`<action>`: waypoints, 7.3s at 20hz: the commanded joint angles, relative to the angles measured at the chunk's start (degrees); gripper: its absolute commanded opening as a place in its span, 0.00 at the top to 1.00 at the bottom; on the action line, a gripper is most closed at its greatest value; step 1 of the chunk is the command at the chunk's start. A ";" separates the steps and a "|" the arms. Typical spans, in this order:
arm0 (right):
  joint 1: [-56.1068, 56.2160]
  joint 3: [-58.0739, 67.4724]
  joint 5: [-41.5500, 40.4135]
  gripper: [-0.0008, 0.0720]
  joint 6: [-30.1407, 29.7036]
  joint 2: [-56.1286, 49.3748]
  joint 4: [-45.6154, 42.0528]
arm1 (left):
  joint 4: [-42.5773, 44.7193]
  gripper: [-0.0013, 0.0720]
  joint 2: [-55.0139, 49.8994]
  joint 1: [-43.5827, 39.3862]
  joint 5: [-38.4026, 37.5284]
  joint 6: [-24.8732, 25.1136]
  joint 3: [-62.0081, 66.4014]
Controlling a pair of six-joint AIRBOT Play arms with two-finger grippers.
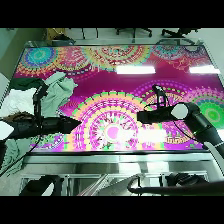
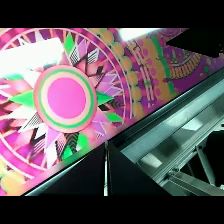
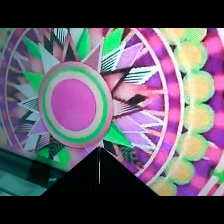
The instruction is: Fold the shirts.
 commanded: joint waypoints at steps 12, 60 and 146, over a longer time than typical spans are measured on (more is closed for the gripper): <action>-0.50 -0.02 -3.69 0.77 -0.02 -4.28 -1.57 | 18.38 0.05 -12.92 10.19 28.96 -0.11 0.04; -22.14 4.63 22.77 0.22 -20.37 -10.75 7.93 | 4.68 0.02 -29.11 -3.02 -5.68 -2.99 13.49; -25.46 42.05 6.34 0.97 -54.01 9.73 37.33 | 6.21 0.96 10.25 22.34 -9.90 2.56 43.82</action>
